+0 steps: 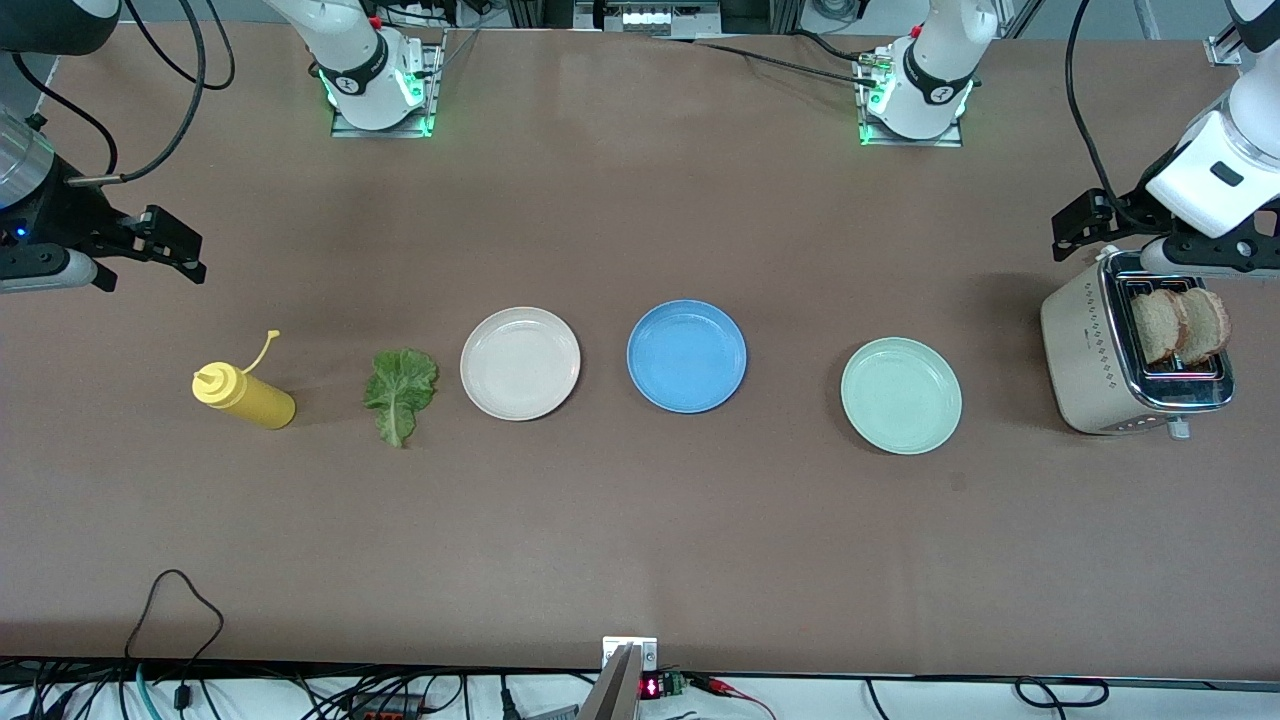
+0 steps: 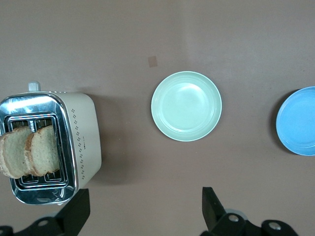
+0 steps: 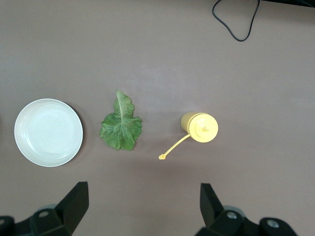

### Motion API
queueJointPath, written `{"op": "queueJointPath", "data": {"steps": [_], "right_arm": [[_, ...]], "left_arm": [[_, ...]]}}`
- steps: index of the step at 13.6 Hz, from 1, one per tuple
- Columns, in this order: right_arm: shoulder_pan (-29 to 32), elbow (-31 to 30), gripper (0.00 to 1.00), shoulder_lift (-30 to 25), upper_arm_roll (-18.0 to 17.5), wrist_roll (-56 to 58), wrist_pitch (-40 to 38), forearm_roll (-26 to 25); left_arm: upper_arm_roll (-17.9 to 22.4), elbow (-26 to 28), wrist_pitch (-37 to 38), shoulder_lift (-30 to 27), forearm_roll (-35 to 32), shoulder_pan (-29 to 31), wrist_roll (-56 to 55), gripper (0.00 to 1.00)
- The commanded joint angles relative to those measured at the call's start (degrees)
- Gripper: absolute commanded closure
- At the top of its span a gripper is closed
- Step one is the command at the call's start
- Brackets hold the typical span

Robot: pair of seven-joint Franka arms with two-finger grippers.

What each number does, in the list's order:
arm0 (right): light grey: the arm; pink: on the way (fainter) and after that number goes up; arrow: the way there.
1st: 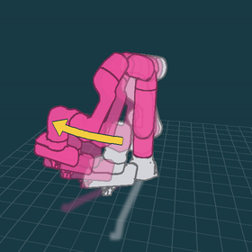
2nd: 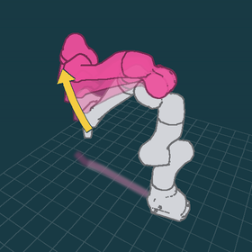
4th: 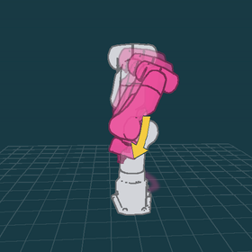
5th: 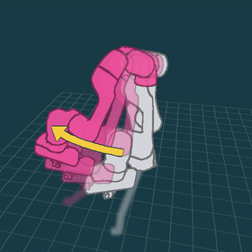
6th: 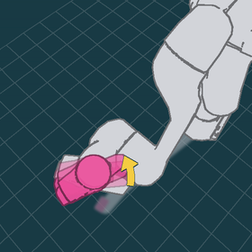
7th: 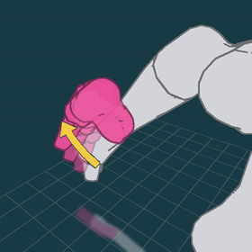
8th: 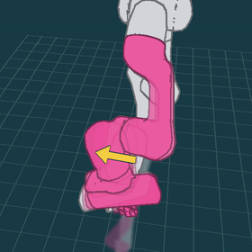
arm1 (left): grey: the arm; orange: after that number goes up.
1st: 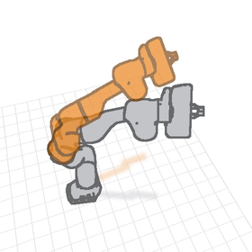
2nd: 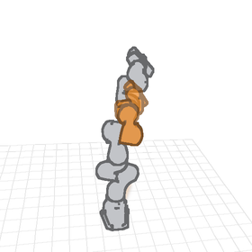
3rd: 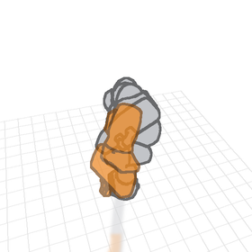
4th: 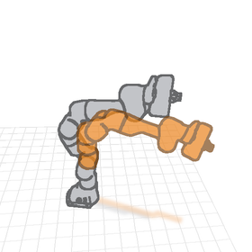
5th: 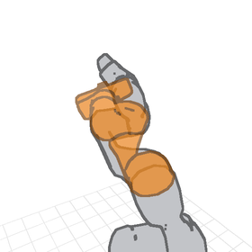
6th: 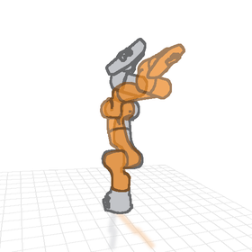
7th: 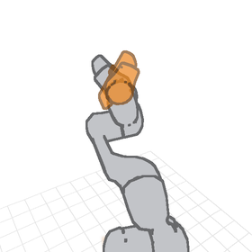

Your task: Make sandwich in blue plate with both arms

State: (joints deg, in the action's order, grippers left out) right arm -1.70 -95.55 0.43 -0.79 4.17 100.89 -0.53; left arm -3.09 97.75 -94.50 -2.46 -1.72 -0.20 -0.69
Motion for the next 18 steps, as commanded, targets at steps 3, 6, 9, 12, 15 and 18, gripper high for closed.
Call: {"op": "queueJointPath", "data": {"steps": [3,6,9,12,15,18], "right_arm": [[-0.06,0.10,0.00,0.09,-0.36,-0.65,0.36,0.27],[-0.06,0.10,0.00,0.09,-0.36,-0.65,0.36,0.27],[-0.06,0.10,0.00,0.18,-0.36,-0.65,0.36,0.27],[-0.06,0.10,0.00,0.18,-0.36,-0.74,0.36,0.27],[-0.06,0.10,0.00,0.18,-0.36,-0.65,0.45,0.27],[-0.06,0.10,0.00,0.18,-0.36,-0.65,0.45,0.27]], "left_arm": [[0.19,-1.95,1.07,1.05,0.58,0.11,1.22,0.00],[0.19,-2.13,1.07,1.05,0.40,-0.24,0.95,0.00],[0.19,-2.74,1.16,1.58,0.40,-0.33,0.78,0.00],[-0.08,-2.74,2.47,1.67,0.40,-0.42,-0.62,0.00],[0.45,-2.74,3.44,2.02,0.40,0.28,-1.07,0.00],[0.89,-2.83,8.78,6.48,0.31,1.86,-0.98,0.00]]}}
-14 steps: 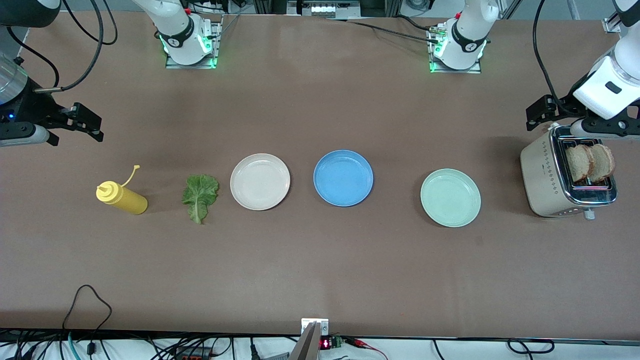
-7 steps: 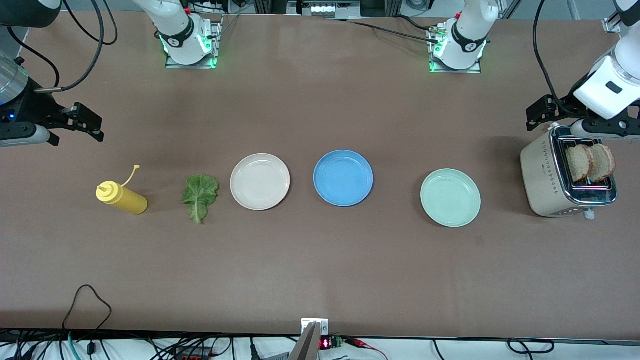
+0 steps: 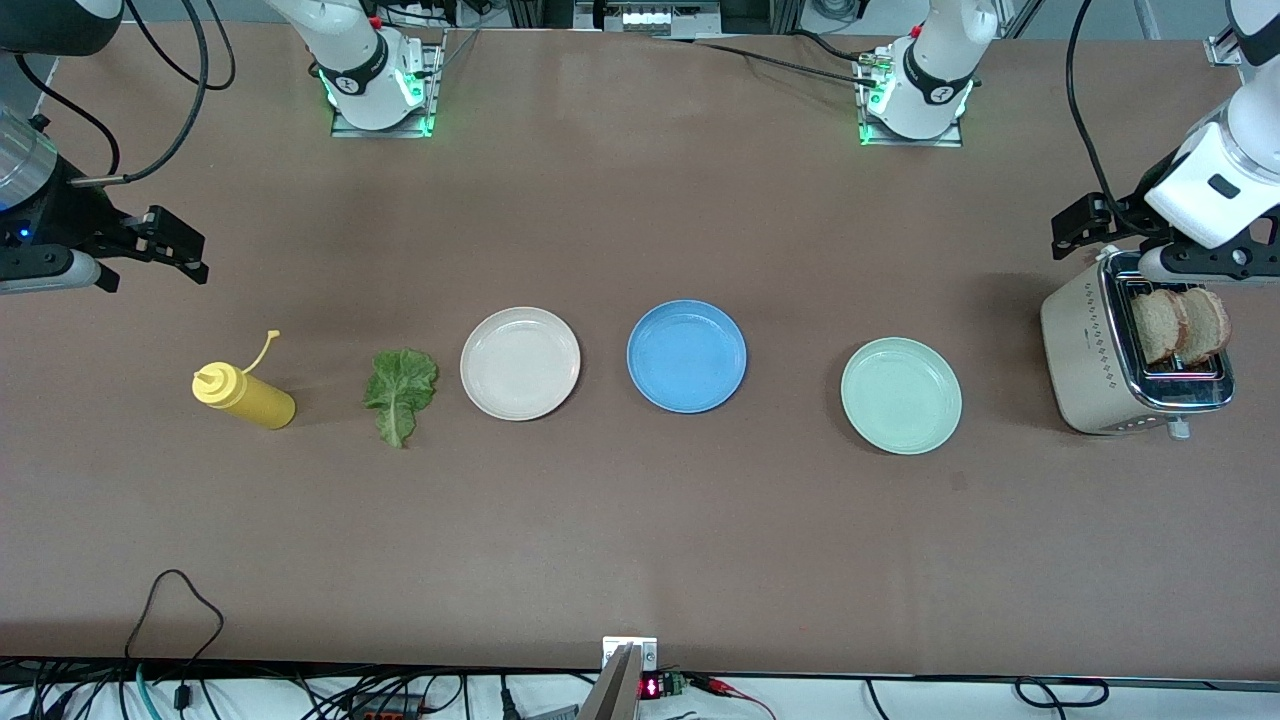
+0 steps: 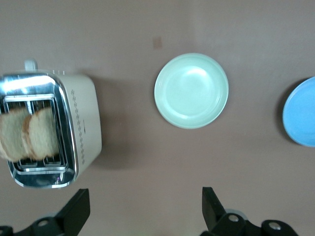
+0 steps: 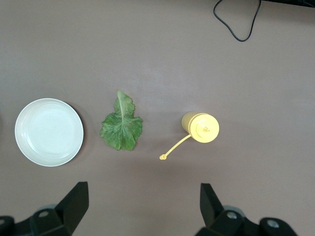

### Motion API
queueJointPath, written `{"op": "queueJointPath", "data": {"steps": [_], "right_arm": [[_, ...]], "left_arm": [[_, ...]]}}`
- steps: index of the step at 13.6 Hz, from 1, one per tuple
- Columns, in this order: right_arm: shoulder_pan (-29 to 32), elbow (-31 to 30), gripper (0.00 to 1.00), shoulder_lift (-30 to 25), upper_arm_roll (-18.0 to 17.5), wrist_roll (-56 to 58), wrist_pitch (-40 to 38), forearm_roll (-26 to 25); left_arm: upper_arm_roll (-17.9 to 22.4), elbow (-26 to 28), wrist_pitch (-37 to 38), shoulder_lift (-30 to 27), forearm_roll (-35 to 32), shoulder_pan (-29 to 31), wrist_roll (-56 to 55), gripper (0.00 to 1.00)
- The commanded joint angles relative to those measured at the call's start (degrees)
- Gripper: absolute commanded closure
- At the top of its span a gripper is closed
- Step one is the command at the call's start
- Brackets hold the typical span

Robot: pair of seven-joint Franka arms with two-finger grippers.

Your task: Make sandwich in blue plate with both arms

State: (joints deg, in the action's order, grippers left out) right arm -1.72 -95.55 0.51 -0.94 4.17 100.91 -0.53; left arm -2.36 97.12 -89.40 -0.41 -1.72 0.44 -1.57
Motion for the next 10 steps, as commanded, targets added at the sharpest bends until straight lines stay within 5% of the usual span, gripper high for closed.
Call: {"op": "queueJointPath", "data": {"steps": [1,5,10], "right_arm": [[-0.04,0.10,0.00,0.19,-0.20,-0.65,0.43,0.27],[-0.04,0.01,0.00,0.80,-0.20,-0.65,0.60,-0.26],[0.05,0.36,0.00,1.51,-0.20,-0.65,0.52,0.00]], "left_arm": [[0.25,-2.28,4.49,4.89,-0.03,1.57,0.68,0.00],[0.07,-2.19,1.00,8.67,-14.78,3.42,8.49,0.00],[-0.28,-0.44,-8.14,11.31,-11.40,13.78,20.28,0.00]]}}
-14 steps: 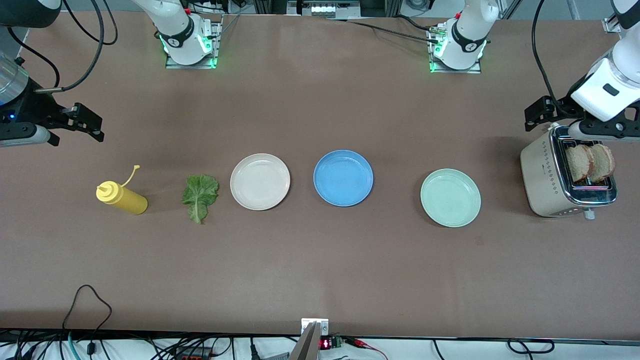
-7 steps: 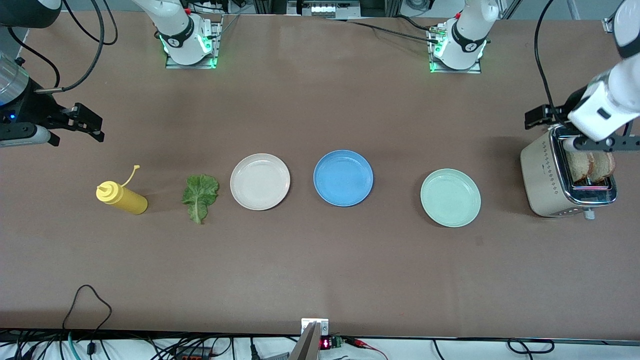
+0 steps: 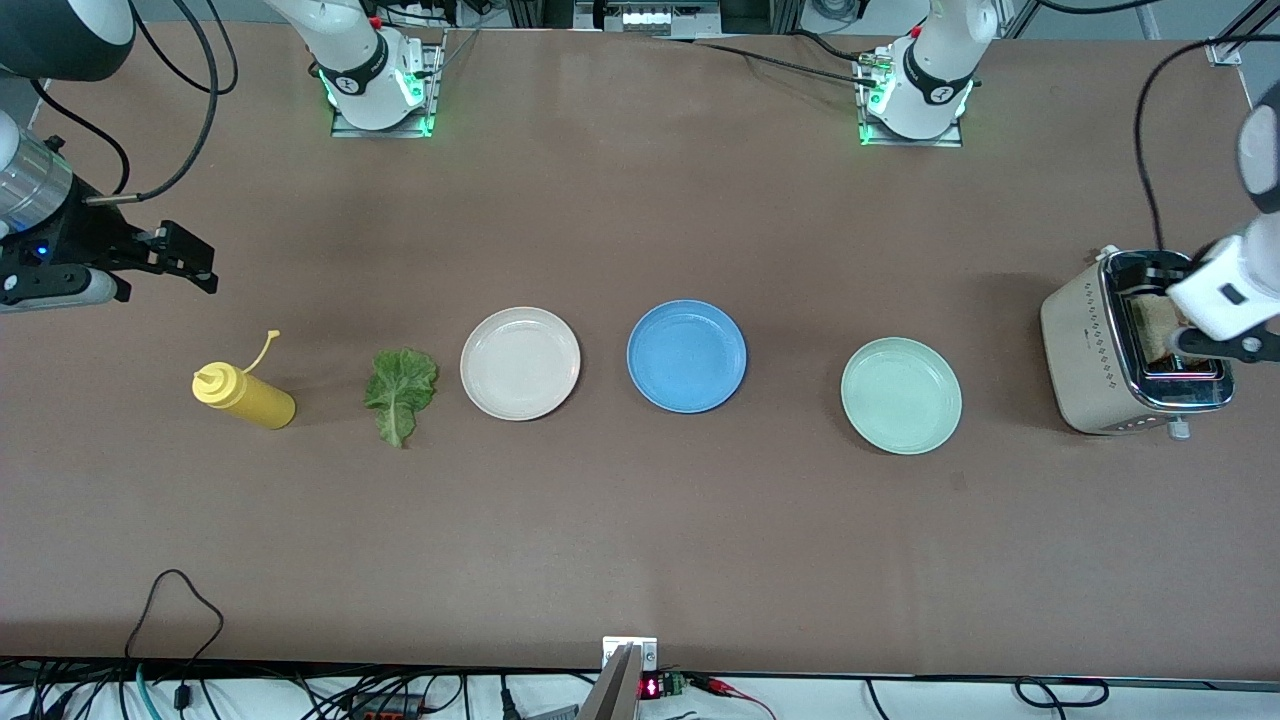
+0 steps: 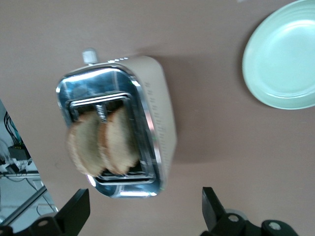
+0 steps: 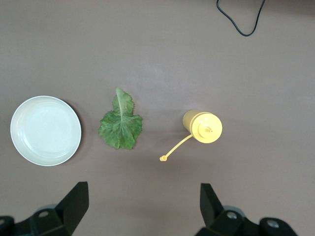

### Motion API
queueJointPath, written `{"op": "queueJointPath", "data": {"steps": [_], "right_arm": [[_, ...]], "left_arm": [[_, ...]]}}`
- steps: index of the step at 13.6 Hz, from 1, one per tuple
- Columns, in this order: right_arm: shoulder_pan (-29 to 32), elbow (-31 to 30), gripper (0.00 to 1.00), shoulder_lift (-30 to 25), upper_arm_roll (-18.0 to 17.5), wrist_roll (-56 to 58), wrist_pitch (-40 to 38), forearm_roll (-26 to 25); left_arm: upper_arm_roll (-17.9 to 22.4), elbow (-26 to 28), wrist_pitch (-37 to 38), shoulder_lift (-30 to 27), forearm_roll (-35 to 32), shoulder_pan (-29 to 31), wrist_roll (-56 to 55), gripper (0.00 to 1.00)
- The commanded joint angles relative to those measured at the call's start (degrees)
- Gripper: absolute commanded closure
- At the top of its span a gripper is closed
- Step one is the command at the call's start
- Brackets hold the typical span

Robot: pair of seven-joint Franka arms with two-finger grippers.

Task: Make sandwich in blue plate with both arms
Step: 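Lower the left gripper onto a toaster bread slice while the right gripper reaches the lettuce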

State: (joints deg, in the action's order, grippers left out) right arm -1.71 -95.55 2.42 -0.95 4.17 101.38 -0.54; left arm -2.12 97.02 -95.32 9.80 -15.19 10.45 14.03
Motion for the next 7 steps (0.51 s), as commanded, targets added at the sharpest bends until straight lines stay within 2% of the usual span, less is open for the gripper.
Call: {"op": "queueJointPath", "data": {"steps": [1,5,7], "right_arm": [[-0.05,0.45,0.00,-0.83,-0.19,-0.57,-0.04,0.02],[0.04,0.28,0.00,-4.61,-0.28,-0.65,-3.99,-0.07],[-0.05,0.10,0.00,-6.02,-0.28,-0.74,-5.66,0.02]], "left_arm": [[-0.43,0.70,-4.06,1.10,4.53,4.83,5.13,0.00],[-0.60,2.73,-7.76,2.24,8.06,9.23,7.31,0.00],[-0.60,4.48,-11.88,3.12,9.04,10.20,10.66,0.01]]}}
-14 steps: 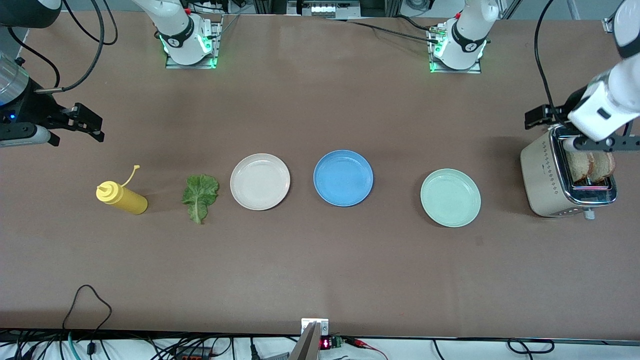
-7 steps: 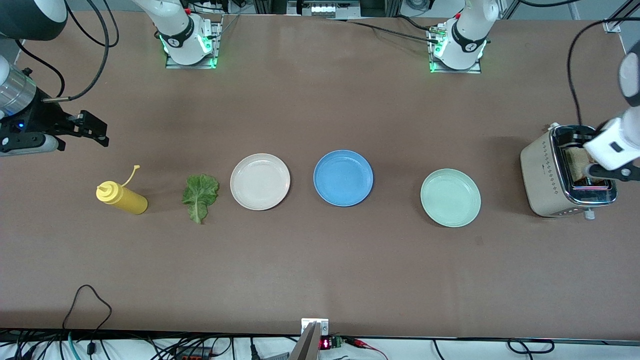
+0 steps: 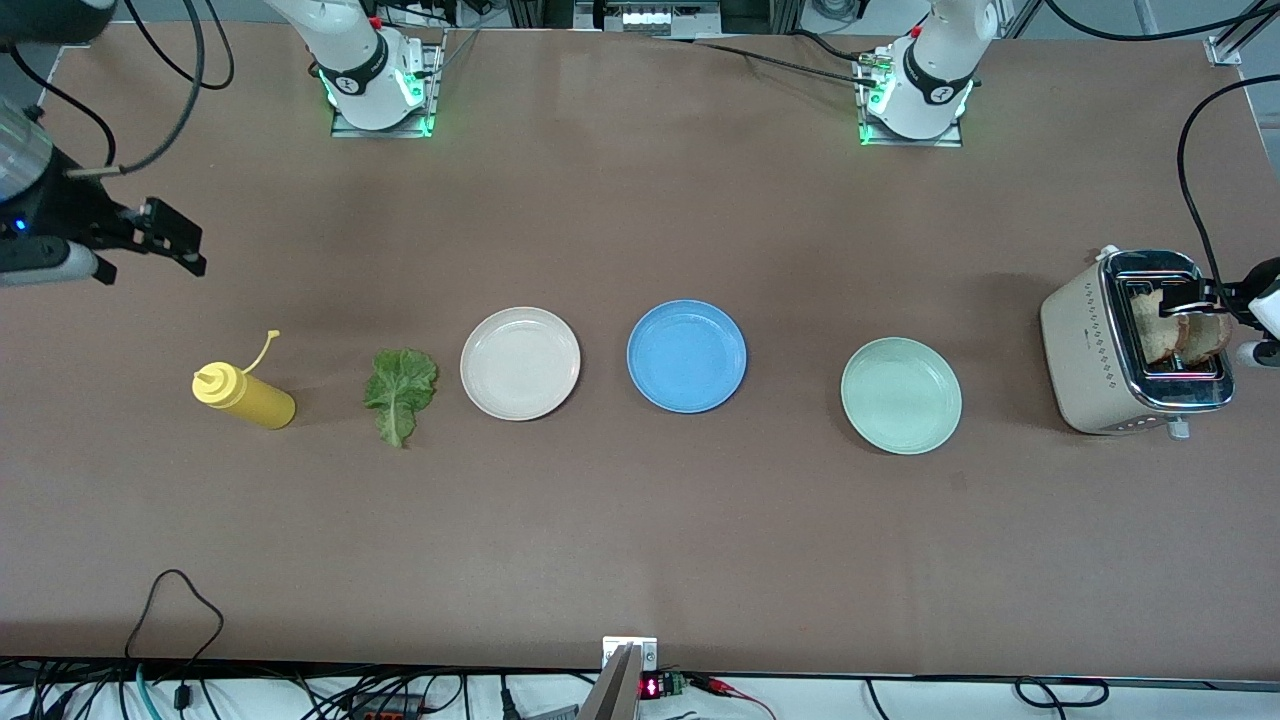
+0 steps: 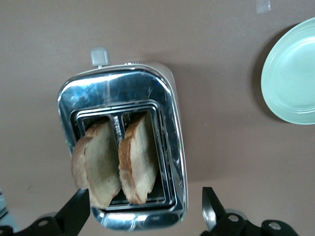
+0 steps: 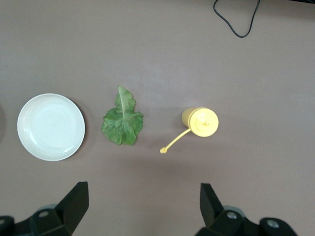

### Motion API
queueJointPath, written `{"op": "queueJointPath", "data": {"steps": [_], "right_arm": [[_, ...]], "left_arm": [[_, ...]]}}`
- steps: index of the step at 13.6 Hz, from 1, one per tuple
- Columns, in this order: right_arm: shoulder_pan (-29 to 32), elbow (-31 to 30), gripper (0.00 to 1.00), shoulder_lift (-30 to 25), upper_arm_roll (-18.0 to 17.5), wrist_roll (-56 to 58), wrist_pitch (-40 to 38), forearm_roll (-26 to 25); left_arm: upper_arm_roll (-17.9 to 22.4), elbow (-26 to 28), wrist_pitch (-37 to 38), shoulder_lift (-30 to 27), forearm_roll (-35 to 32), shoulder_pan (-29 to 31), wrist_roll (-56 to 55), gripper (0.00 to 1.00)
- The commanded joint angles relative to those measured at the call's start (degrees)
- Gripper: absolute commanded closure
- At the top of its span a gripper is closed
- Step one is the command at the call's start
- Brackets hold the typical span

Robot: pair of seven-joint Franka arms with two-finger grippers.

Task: Make sandwich in blue plate with both arms
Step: 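Lower the left gripper onto a toaster bread slice while the right gripper reaches the lettuce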

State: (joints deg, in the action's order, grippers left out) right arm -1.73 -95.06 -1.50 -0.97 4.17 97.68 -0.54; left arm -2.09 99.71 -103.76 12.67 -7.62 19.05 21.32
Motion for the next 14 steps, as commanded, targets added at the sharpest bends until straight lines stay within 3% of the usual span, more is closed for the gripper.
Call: {"op": "queueJointPath", "data": {"steps": [1,4,6,8,10,13,14], "right_arm": [[-0.12,-0.74,0.00,-2.88,-0.35,-0.74,-2.66,0.10],[-0.03,-0.74,0.00,-3.77,-0.35,-1.36,-4.77,0.10],[0.14,-0.83,0.00,-4.38,0.00,-1.36,-5.65,0.10],[0.40,-0.65,0.00,-4.30,0.17,-1.53,-5.57,0.37],[0.06,-0.21,0.00,-4.91,-0.26,-1.53,-5.92,0.46],[-2.04,-0.21,0.00,-5.27,-0.44,-1.45,-5.83,1.33],[-2.58,-0.30,0.00,-5.26,-0.44,-1.62,-5.83,1.25]], "left_arm": [[-0.63,4.15,-6.33,-0.01,1.46,2.04,3.90,0.02],[-0.72,6.63,-7.42,-0.36,1.46,3.18,4.00,0.11],[-0.72,7.07,-7.51,-0.28,1.46,3.45,3.91,0.31],[-0.72,8.29,-8.12,-0.19,1.55,4.59,3.56,0.37],[-0.72,8.83,-8.82,0.07,1.55,4.77,3.30,0.52],[-0.72,8.83,-9.09,0.42,4.26,4.77,2.94,0.60],[-0.72,8.83,-9.09,0.60,4.54,5.11,2.94,0.68]]}}
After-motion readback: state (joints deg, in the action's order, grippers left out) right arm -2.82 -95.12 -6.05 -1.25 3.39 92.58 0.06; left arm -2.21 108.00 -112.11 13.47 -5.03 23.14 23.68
